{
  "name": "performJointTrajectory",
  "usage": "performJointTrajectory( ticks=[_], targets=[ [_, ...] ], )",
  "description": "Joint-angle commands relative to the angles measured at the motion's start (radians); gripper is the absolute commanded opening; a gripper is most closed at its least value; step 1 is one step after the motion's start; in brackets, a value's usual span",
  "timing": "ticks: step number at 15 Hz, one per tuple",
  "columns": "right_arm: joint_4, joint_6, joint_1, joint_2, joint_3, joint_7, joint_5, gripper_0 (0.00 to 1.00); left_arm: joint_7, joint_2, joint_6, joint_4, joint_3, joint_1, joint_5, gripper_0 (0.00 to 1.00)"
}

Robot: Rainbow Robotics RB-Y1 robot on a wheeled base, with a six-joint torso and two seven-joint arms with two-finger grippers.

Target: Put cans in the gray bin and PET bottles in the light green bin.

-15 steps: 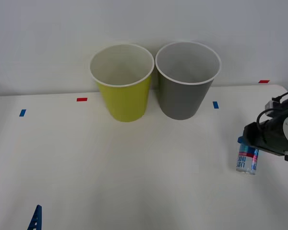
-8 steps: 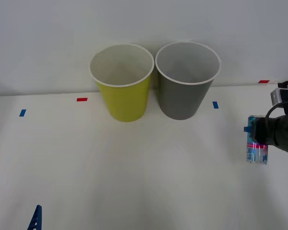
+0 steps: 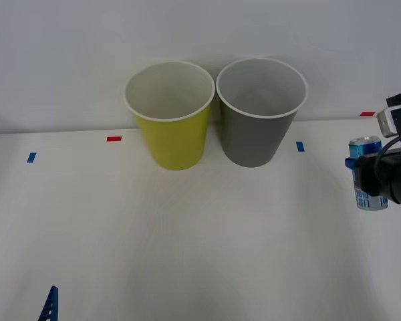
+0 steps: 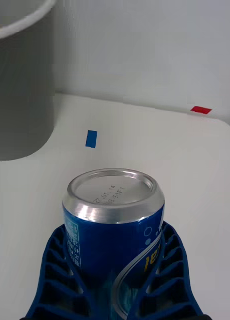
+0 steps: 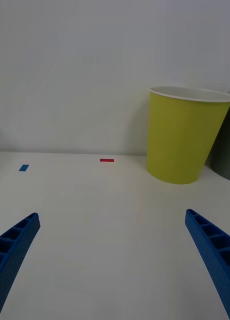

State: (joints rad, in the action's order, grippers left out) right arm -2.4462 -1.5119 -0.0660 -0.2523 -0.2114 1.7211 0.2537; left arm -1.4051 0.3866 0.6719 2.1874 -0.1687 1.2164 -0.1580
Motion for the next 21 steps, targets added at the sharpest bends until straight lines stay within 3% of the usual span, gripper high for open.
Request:
performJointTrajectory(
  ticks=[1, 4, 10, 16, 21],
  targets=[
    [-0.065, 0.009, 0.000, 0.041, -0.009, 0.020, -0.005, 0.00, 0.000, 0.000, 0.000, 0.000, 0.000, 0.000, 0.000, 1.00],
    [-0.165, 0.042, 0.000, 0.065, 0.038, 0.023, -0.082, 0.00, 0.000, 0.000, 0.000, 0.000, 0.000, 0.000, 0.000, 1.00],
    [-0.172, 0.127, -0.034, 0.048, 0.185, -0.028, -0.212, 0.00, 0.000, 0.000, 0.000, 0.000, 0.000, 0.000, 0.000, 1.00],
    [-0.157, 0.140, -0.199, 0.114, 0.205, -0.061, -0.195, 0.00, 0.000, 0.000, 0.000, 0.000, 0.000, 0.000, 0.000, 1.00],
    [0.044, 0.297, -0.339, 0.142, 0.225, -0.083, -0.189, 0.00, 0.000, 0.000, 0.000, 0.000, 0.000, 0.000, 0.000, 1.00]
  ],
)
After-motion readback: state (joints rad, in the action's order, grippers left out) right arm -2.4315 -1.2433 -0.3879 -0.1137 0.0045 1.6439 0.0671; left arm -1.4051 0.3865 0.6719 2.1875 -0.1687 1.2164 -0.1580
